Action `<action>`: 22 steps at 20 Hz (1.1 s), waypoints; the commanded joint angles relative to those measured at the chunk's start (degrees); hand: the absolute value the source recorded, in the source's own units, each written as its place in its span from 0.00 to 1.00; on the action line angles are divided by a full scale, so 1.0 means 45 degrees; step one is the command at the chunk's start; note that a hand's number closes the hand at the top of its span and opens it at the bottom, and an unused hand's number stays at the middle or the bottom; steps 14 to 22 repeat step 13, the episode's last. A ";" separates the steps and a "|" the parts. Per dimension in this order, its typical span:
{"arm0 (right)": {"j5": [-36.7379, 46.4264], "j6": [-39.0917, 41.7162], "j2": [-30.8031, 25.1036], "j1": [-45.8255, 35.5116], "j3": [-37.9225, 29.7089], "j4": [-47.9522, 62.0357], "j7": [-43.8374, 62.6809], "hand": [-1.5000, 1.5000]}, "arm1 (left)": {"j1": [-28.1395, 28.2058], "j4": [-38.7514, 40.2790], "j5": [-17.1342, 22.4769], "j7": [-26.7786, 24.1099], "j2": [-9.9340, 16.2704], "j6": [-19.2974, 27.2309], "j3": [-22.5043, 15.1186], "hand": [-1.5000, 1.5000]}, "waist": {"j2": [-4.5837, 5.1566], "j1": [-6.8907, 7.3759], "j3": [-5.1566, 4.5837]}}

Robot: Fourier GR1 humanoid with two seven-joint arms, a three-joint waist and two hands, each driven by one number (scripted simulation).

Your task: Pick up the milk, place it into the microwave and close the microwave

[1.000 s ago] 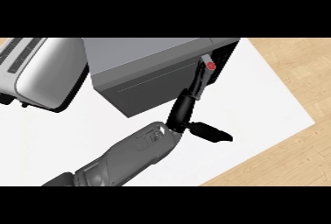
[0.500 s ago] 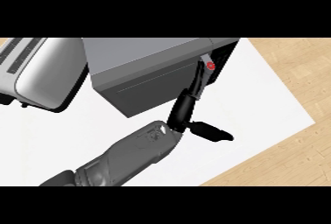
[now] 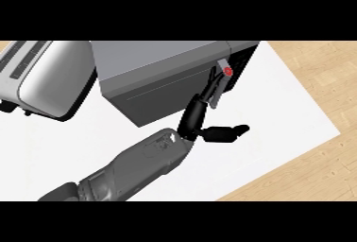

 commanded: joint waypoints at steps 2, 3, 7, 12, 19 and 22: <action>-0.0238 -0.0036 -0.0192 -0.0045 -0.0074 -0.0114 0.0198 0.00 | -0.1112 0.1934 -0.0158 0.1251 -0.0215 0.0131 -0.0316 0.00 | -0.0008 0.0082 0.0113; -0.0254 -0.0087 -0.0160 0.0020 -0.0124 -0.0003 0.0199 0.00 | -0.1293 0.2314 -0.0484 0.1247 -0.0004 0.0508 -0.0504 0.00 | -0.0051 0.0142 0.0164; -0.0306 -0.0204 -0.0266 0.0104 -0.0229 -0.0091 0.0342 0.00 | -0.1782 0.3515 -0.0924 0.1846 0.0355 0.1456 -0.0798 0.00 | -0.0184 0.0573 0.0167; -0.0429 -0.0354 -0.0212 0.0194 -0.0414 -0.0187 0.0315 0.00 | -0.2196 0.3947 -0.1031 0.2382 0.0174 0.1711 -0.0982 0.00 | -0.0180 0.0799 0.0136; -0.0480 -0.0372 -0.0302 0.0224 -0.0428 -0.0174 0.0428 0.00 | -0.2361 0.4026 -0.1100 0.2583 0.0035 0.1849 -0.1082 0.00 | -0.0225 0.0881 0.0137; -0.0480 -0.0372 -0.0302 0.0224 -0.0428 -0.0174 0.0428 0.00 | -0.2361 0.4026 -0.1100 0.2583 0.0035 0.1849 -0.1082 0.00 | -0.0225 0.0881 0.0137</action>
